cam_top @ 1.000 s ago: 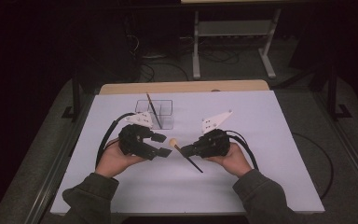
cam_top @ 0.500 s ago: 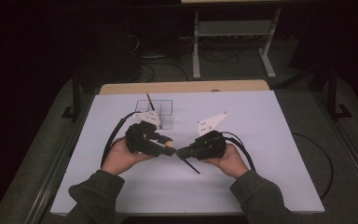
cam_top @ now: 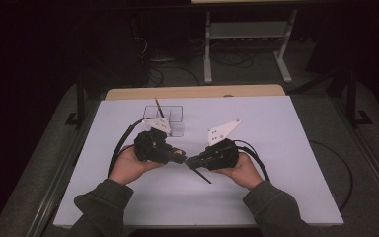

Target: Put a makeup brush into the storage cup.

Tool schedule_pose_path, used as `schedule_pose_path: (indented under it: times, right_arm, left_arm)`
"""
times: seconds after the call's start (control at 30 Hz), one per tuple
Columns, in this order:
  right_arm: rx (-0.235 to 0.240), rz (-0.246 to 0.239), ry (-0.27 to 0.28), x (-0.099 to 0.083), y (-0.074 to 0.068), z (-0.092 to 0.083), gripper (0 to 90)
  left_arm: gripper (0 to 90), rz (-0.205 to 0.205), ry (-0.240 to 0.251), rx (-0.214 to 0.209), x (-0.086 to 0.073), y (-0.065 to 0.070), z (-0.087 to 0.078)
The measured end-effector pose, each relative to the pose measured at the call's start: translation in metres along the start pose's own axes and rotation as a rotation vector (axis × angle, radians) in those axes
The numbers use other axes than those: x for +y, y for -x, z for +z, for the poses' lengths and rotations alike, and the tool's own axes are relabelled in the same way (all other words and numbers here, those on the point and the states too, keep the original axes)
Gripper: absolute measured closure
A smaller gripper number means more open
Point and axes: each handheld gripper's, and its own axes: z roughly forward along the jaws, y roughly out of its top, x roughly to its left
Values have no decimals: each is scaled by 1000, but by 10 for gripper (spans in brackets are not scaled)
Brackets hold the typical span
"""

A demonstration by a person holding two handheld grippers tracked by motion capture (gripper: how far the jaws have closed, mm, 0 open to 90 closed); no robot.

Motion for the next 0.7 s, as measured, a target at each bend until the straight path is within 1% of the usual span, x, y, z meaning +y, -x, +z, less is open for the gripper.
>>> schedule_pose_path:
  times: [0.2,0.3,0.33,0.37,0.5,0.57,0.6,0.67,0.7]
  right_arm:
    - [-12,-23,-2,0,-2,1,833]
    - [-25,-47,-10,1,-3,0,833]
    - [-26,-48,-10,1,-4,0,833]
    - [-35,-66,-10,2,-4,1,833]
    - [-44,-85,-15,3,-6,1,829]
    - [-46,-85,-25,4,-7,2,816]
    - [-45,-82,-31,4,-7,2,810]
    - [-49,-83,-51,5,-7,4,766]
    - [-59,-95,-73,6,-6,4,745]
  left_arm:
    - [817,-18,5,-20,0,0,-1]
    - [830,-7,4,-26,1,-1,-1]
    - [834,-11,7,-30,1,0,-1]
    - [840,-11,10,-33,1,0,-1]
    - [842,-1,-1,-28,3,2,-2]
    - [843,6,-11,-21,4,3,-2]
    - [845,1,-14,-19,4,4,-1]
    - [846,15,-24,-9,6,6,-2]
    - [846,17,-24,-9,6,6,-2]
